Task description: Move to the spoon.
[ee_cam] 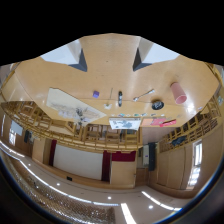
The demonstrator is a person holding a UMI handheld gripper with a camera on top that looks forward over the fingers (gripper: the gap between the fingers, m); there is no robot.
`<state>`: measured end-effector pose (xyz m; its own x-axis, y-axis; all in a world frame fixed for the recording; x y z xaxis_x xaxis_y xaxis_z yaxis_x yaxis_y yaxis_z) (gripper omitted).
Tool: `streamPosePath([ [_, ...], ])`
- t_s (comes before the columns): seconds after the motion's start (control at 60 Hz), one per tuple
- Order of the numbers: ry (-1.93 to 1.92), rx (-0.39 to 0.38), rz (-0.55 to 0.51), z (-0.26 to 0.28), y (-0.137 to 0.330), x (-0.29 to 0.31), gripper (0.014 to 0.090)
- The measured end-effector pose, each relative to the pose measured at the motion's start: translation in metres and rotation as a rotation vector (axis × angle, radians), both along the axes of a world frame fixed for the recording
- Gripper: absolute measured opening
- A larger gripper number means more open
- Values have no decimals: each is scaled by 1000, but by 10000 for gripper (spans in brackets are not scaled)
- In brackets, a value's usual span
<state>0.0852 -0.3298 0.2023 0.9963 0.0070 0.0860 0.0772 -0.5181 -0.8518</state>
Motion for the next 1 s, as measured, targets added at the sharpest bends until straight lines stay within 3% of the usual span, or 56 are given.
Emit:
streamPosePath([
  [0.267,0,-10,-16,-7,-11,-9,862],
  [0.583,28,-50,27,-32,-16,-94,858],
  [0.767,43,-70,90,-47,19,-143,862],
  [1.0,62,-89,122,-80,116,-180,864],
])
